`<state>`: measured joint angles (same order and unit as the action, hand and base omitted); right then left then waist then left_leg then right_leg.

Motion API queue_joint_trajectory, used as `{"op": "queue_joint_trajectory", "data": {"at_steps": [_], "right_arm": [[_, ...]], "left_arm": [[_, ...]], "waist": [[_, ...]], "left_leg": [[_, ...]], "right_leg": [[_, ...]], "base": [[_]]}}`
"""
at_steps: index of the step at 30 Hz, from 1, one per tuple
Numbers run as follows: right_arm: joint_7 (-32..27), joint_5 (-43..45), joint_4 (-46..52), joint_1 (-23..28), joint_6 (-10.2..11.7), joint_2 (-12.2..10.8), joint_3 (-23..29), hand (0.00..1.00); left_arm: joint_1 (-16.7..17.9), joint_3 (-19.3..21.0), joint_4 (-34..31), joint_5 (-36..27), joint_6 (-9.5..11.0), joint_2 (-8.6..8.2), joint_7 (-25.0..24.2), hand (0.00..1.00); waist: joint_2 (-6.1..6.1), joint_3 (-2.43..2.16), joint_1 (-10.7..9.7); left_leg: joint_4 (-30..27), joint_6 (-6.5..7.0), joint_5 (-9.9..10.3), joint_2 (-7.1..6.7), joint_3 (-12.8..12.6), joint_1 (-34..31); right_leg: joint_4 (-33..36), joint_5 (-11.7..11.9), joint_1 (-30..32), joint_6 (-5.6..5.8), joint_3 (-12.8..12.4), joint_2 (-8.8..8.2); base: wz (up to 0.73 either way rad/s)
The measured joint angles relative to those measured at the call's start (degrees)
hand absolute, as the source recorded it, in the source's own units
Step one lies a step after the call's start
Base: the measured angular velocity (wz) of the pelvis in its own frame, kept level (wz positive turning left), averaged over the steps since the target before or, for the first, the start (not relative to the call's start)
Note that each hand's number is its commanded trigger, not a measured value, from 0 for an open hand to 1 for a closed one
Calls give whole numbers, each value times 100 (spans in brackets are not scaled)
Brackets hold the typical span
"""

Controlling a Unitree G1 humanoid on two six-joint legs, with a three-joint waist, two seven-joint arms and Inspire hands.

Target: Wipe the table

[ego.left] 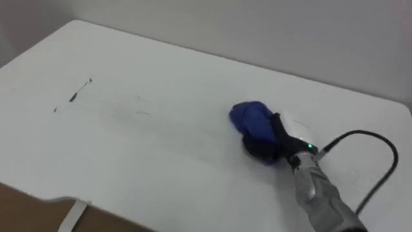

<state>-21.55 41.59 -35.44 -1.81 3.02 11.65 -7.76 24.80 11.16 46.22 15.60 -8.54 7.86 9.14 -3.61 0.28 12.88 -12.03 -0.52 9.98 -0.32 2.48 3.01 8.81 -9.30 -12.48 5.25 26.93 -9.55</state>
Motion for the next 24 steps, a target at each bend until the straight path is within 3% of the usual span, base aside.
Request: {"op": "queue_joint_trajectory", "data": {"at_steps": [3, 6, 8, 10, 15, 18, 20, 21, 23, 24], "right_arm": [[-541, -176, 12, 597, 123, 243, 551, 100], [-662, -479, -17, 860, 83, 430, 802, 100], [-658, -556, 8, 813, 17, 444, 782, 100], [-624, -549, 9, 598, -175, 364, 654, 100], [9, -499, 297, 1, -1033, 78, 6, 100], [429, -6, 555, -244, -1281, -100, -368, 100], [508, 241, 635, -262, -1339, -99, -430, 62], [558, 258, 654, -261, -1327, -53, -431, 58], [574, 258, 676, -248, -1293, -46, -432, 0], [571, 254, 669, -247, -1290, -45, -432, 0]], "left_arm": [[-7, 105, 31, 0, 48, 44, 12, 0], [-118, 102, 20, 12, 109, 71, 24, 0], [-216, 55, -69, 12, 133, 38, 32, 0], [-324, -39, -140, 12, 145, -2, 53, 0], [-621, -616, -122, -49, 91, -38, 197, 0], [-614, -742, -111, -35, -39, -64, 193, 0], [-585, -761, -114, -38, -94, -73, 191, 0], [-528, -762, -128, -37, -114, -70, 190, 0], [-457, -749, -129, -40, -132, -63, 184, 0], [-409, -750, -129, -40, -133, -63, 167, 0]], "waist": [[47, -29, -267], [72, -44, -436], [85, -53, -444], [102, -58, -424], [123, -66, -144], [118, -57, -76], [111, -51, -19], [100, -44, -15], [80, -32, -30], [76, -30, -61]], "left_leg": [[37, 36, 20, -47, -38, 20], [33, 40, 30, -28, -140, 74], [28, 31, 27, 4, -245, 77], [30, 8, 14, 48, -355, 68], [36, -81, 10, 181, -529, 46], [54, -112, -6, 229, -518, 55], [63, -96, -16, 236, -517, 59], [67, -94, -13, 235, -519, 58], [69, -92, -7, 235, -523, 58], [65, -90, -5, 234, -511, 61]], "right_leg": [[-15, 18, -12, 64, -2, -45], [-14, 19, -17, 66, -38, -46], [-4, 19, 7, 67, -157, -31], [8, 26, 76, 56, -243, -5], [28, 97, 245, -53, -454, 112], [25, 110, 261, -75, -473, 172], [25, 110, 262, -75, -468, 176], [24, 110, 261, -75, -469, 175], [21, 110, 257, -75, -470, 175], [20, 110, 243, -75, -455, 173]], "base": [[-12], [-22], [-29], [-34], [-24], [-6], [0], [0], [0], [4]]}}
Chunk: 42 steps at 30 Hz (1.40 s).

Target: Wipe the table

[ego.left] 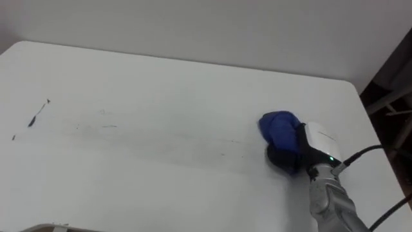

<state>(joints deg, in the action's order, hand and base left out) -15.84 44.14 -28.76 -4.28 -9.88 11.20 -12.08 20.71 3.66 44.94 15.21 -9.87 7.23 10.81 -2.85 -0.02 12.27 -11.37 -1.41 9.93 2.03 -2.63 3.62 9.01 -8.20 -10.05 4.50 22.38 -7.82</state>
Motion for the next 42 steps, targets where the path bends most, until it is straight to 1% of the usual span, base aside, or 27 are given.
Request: {"op": "queue_joint_trajectory", "data": {"at_steps": [1, 3, 4, 6, 8, 11, 13, 16, 18, 22, 24, 26, 27, 28, 31, 32, 33, 34, 35, 36, 37, 38, 39, 40, 41, 42], "right_arm": [[-6, -6, -20, 1, 11, 4, 10, 0], [-76, -43, -161, 22, 95, 6, 51, 0], [-117, -37, -156, 51, 119, 18, 50, 0], [-206, -3, -161, 100, 247, 47, 33, 0], [-211, 101, -150, 108, 279, 44, 28, 0], [-217, 103, -139, 104, 315, 41, 15, 0], [-232, 90, -137, 105, 384, 41, 12, 0], [-247, 107, -68, 130, 414, 47, 10, 0], [-254, 117, 66, 223, 414, 53, 42, 0], [-270, 113, 309, 346, 428, 81, 66, 0], [-202, 94, 470, 398, 500, 77, 83, 0], [-88, 60, 761, 560, 500, 75, 154, 0], [28, 51, 974, 667, 505, 76, 226, 0], [69, 40, 1080, 711, 520, 81, 254, 0], [286, -128, 1492, 818, 609, 91, 522, 0], [295, -153, 1638, 819, 634, 92, 744, 0], [295, -216, 1824, 818, 671, 99, 1024, 0], [290, -263, 1895, 818, 690, 98, 1165, 0], [284, -353, 2077, 819, 707, 105, 1444, 0], [276, -417, 2258, 824, 742, 148, 1704, 0], [272, -436, 2318, 825, 776, 195, 1831, 0], [214, -494, 2332, 824, 906, 304, 2131, 0], [97, -569, 2326, 824, 923, 388, 2391, 0], [26, -601, 2323, 824, 920, 408, 2504, 0], [-123, -675, 2310, 831, 920, 426, 2683, 0], [-270, -688, 2276, 842, 923, 430, 2813, 0]], "left_arm": [[25, -1, 0, 1, 0, 0, -10, 0], [130, -44, -10, 0, 1, 22, -14, 0], [146, -54, -10, 0, 1, 34, -16, 0], [160, -53, -8, -3, 0, 86, -16, 0], [142, -50, -7, -3, 1, 103, -23, 0], [107, -74, -8, -17, 3, 97, -53, 0], [98, -169, -8, -125, 21, 97, -53, 0], [55, -184, -9, -223, 40, 45, -51, 0], [-41, -183, -7, -226, 42, 30, -20, 0], [-147, -173, -7, -311, 123, 33, 23, 0], [-115, -171, -63, -395, 167, 34, 23, 0], [-118, -157, -135, -499, 174, 38, 21, 0], [-121, -126, -141, -557, 190, 37, 4, 0], [-120, -89, -140, -559, 205, 31, -17, 0], [-124, 221, -112, -561, 296, 22, -128, 0], [-126, 380, -95, -556, 334, 20, -157, 0], [-102, 544, -63, -560, 412, 21, -157, 0], [-96, 631, -22, -565, 449, 24, -157, 0], [-85, 802, 6, -567, 477, 25, -161, 0], [-54, 924, 8, -564, 507, 33, -180, 0], [-29, 978, 23, -561, 521, 31, -188, 0], [0, 1020, 131, -570, 570, 45, -190, 0], [21, 1064, 229, -593, 604, 45, -190, 0], [48, 1084, 246, -605, 605, 44, -190, 0], [119, 1088, 246, -651, 605, 51, -190, 0], [172, 1090, 246, -677, 605, 50, -190, 0]], "waist": [[0, 0, -24], [11, -1, -136], [14, -1, -149], [21, -2, -188], [25, -3, -200], [29, -6, -237], [44, -10, -254], [70, -14, -277], [105, -18, -285], [133, -14, -327], [129, -13, -423], [117, -9, -448], [112, -14, -447], [112, -15, -453], [83, -2, -567], [74, -7, -591], [66, -5, -621], [57, -2, -648], [32, -4, -742], [5, 4, -810], [-12, 8, -857], [-27, 11, -907], [-41, 14, -923], [-51, 19, -939], [-64, 22, -1033], [-64, 22, -1083]], "left_leg": [[-4, 1, 2, -1, 11, 1], [-21, -2, 11, -3, 47, 1], [-19, -2, 11, -4, 49, -1], [-14, -4, 12, -4, 62, -4], [-12, -4, 12, -3, 49, -10], [-15, -2, 16, -5, 40, -20], [-15, 0, 20, -5, 36, -22], [-10, -2, 23, -4, 36, -29], [-5, -2, 22, -4, 38, -30], [12, 0, 21, -4, 36, -15], [21, 0, 21, -5, 23, -13], [51, 0, 20, -5, 4, -6], [74, 1, 20, -4, -56, 2], [81, 1, 20, -4, -74, -5], [109, 3, 19, -4, -145, -14], [140, 4, 18, -4, -207, -2], [168, 9, 13, -4, -227, 2], [172, 10, 13, -5, -227, 6], [166, 10, 13, -5, -205, 9], [164, 10, 13, -5, -203, 20], [168, 10, 13, -5, -203, 22], [181, 11, 13, -13, -195, 32], [192, 13, 15, -17, -203, 70], [198, 14, 15, -18, -204, 96], [199, 14, 15, -17, -204, 113], [197, 15, 16, -17, -204, 121]], "right_leg": [[0, 0, -8, 0, 20, 0], [-6, 0, -33, 1, 68, -1], [-12, 0, -35, 1, 78, -1], [-23, -1, -41, 2, 89, 3], [-23, -1, -27, 2, 55, 4], [-20, -1, -16, 2, 51, 1], [-19, -1, -10, 2, 51, 0], [-21, -1, 6, 2, 64, -2], [-22, -1, 2, 2, 136, -6], [-21, -2, -2, 3, 133, -5], [-20, -3, 8, 4, 109, -5], [-19, -6, 28, 10, 89, -7], [-20, -15, 59, 23, -5, -8], [-20, -16, 79, 24, -39, -8], [-20, -15, 137, 24, -130, -14], [-18, -16, 176, 25, -211, -13], [-20, -16, 193, 25, -242, -13], [-20, -16, 192, 25, -251, -13], [-20, -16, 182, 25, -246, -11], [-20, -16, 182, 25, -248, -9], [-20, -16, 182, 25, -247, -9], [-20, -16, 182, 25, -269, -11], [-21, -16, 172, 25, -269, -13], [-21, -16, 162, 25, -270, -14], [-22, -16, 149, 25, -270, -14], [-23, -16, 144, 25, -272, -15]], "base": [[9], [8], [4], [2], [-2], [-1], [0], [0], [0], [0], [0], [-8], [-15], [-19], [-13], [-18], [-15], [0], [5], [5], [0], [0], [0], [-3], [0], [0]]}}
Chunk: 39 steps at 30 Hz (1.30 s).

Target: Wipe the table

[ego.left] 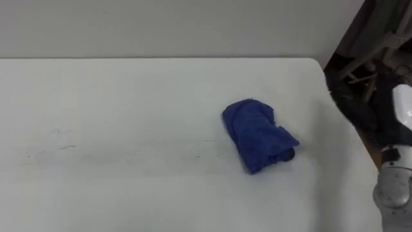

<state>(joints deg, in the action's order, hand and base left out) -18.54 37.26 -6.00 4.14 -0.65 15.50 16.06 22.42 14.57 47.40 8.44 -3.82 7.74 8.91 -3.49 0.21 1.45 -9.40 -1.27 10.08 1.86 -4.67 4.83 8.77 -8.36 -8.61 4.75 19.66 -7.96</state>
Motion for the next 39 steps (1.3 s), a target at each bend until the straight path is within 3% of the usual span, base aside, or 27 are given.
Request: {"op": "queue_joint_trajectory", "data": {"at_steps": [3, 10, 16, 20, 25, 27, 30, 32, 34, 36, 39], "right_arm": [[-187, -314, -309, 9, 10, 83, 241, 0], [-328, -1190, -1123, 20, -50, 315, 1001, 0], [-514, -2385, -1964, 70, -181, 469, 1409, 0], [-673, -3178, -3018, 172, -261, 474, 1507, 0], [-635, -3574, -4562, 388, -322, 472, 1557, 0], [-487, -3925, -5229, 538, -457, 471, 1568, 0], [-226, -4141, -5957, 777, -560, 434, 1409, 0], [-33, -4085, -6257, 932, -657, 318, 1382, 0], [118, -3949, -6339, 1067, -784, 145, 1066, 0], [320, -3673, -6343, 1111, -942, -62, 351, 0], [448, -3043, -6342, 907, -944, -332, -145, 0]], "left_arm": [[0, 6, 0, 3, 2, -1, 0, 0], [-34, 371, 25, 2, -3, -16, -203, 0], [-23, 590, 60, 0, -118, -13, -358, 0], [-36, 637, 60, 3, -123, 10, -342, 0], [-50, 796, 81, 10, -165, 24, -287, 0], [-58, 796, 116, 0, -217, 23, -298, 0], [-96, 792, 201, 45, -258, 19, -318, 0], [-103, 790, 210, 139, -260, -8, -319, 0], [-99, 741, 236, 128, -280, -5, -306, 0], [-215, 449, 536, 130, -341, 54, -275, 0], [-346, 48, 796, 231, -334, 13, -197, 0]], "waist": [[-9, -2, -114], [-18, 9, -154], [-154, -40, -339], [-279, -48, -415], [-261, -55, -466], [-238, -39, -448], [-121, -88, -431], [-57, -97, -428], [-15, -76, -384], [25, -59, -350], [61, -40, -251]], "left_leg": [[1, 0, 0, 1, -17, -27], [15, 3, 7, 22, -183, -43], [25, 1, 8, 42, -269, -28], [-7, 1, 9, 42, -270, -22], [-21, 4, 33, 42, -238, -25], [-23, 3, 59, 41, -214, -30], [-25, 2, 71, 41, -177, -23], [-36, 2, 75, 41, -155, 6], [-38, -4, 77, 42, -167, 23], [-37, -12, 81, 43, -164, 76], [-121, -20, 121, 40, -137, 69]], "right_leg": [[2, 0, 36, 0, -65, -1], [50, -11, 135, 17, -192, 0], [86, -31, 172, 17, -233, 1], [91, -32, 164, 16, -242, 2], [95, -31, 133, 16, -234, 4], [95, -32, 112, 16, -256, 8], [88, -34, 92, 20, -235, 6], [90, -39, 44, 28, -226, 8], [88, -54, 45, 31, -232, 10], [87, -68, 0, 13, -246, 11], [82, -68, -40, 13, -225, 10]], "base": [[-3], [-14], [-6], [0], [4], [3], [2], [8], [-5], [-6], [4]]}}
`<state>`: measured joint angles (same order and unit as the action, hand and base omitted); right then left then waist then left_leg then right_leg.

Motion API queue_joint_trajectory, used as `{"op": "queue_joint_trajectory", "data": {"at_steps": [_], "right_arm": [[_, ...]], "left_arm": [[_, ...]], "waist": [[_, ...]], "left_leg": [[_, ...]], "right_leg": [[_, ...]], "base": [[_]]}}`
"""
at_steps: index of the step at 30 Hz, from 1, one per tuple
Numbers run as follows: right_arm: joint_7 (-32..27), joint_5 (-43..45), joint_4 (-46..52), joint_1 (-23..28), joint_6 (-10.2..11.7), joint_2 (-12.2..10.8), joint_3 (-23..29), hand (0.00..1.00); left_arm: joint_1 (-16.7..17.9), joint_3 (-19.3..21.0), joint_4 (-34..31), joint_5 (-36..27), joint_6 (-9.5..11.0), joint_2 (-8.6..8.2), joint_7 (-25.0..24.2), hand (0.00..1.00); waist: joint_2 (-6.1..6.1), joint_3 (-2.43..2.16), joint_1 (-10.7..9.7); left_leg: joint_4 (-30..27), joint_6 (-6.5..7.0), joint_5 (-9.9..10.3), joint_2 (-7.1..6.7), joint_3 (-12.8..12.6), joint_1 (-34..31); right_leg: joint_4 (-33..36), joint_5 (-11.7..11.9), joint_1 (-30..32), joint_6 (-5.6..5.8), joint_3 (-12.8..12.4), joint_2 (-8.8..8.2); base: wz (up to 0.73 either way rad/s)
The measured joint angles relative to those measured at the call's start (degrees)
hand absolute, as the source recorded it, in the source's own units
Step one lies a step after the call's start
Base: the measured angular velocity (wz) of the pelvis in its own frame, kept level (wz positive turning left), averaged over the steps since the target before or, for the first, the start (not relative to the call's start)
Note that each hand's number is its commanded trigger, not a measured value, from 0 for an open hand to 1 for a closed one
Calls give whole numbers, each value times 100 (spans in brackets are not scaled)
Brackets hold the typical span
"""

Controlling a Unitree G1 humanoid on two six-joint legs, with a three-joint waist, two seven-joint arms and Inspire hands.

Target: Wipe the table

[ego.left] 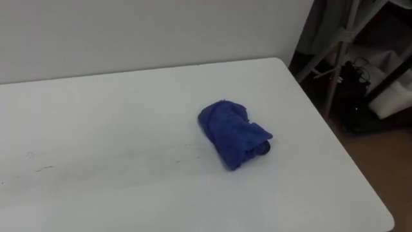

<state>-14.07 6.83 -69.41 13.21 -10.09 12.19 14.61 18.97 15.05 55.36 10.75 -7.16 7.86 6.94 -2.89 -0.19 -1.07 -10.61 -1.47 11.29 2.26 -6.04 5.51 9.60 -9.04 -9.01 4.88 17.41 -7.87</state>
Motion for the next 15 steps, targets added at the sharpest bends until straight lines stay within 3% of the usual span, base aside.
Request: {"op": "queue_joint_trajectory", "data": {"at_steps": [5, 8, 11, 12, 15], "right_arm": [[39, 791, 288, -480, 82, -227, -680, 0], [31, 796, 505, -767, 278, -290, -1139, 0], [94, 713, 684, -817, 516, -410, -1469, 0], [149, 693, 708, -802, 561, -427, -1589, 0], [299, 579, 684, -732, 635, -474, -1620, 0]], "left_arm": [[-245, -367, 212, 282, 18, -72, 96, 0], [-298, -665, 211, 346, 17, -78, 306, 0], [-305, -738, 211, 509, 4, -118, 414, 0], [-316, -738, 211, 524, 2, -142, 423, 0], [-270, -758, 211, 680, -5, -191, 424, 0]], "waist": [[101, -11, 281], [182, 4, 344], [235, 6, 420], [256, 33, 429], [233, 46, 443]], "left_leg": [[-54, 5, 1, -15, 22, -58], [-73, 14, -4, -47, 122, -118], [-72, 17, -6, -60, 180, -126], [-69, 17, -6, -70, 247, -125], [-48, 18, -6, -87, 365, -95]], "right_leg": [[-100, -4, 3, -10, -22, 11], [-112, -16, -12, 1, 14, 4], [-112, -29, -69, 18, 68, -3], [-111, -28, -101, 18, 128, -6], [-110, -28, -183, 19, 165, -7]], "base": [[5], [18], [17], [22], [24]]}}
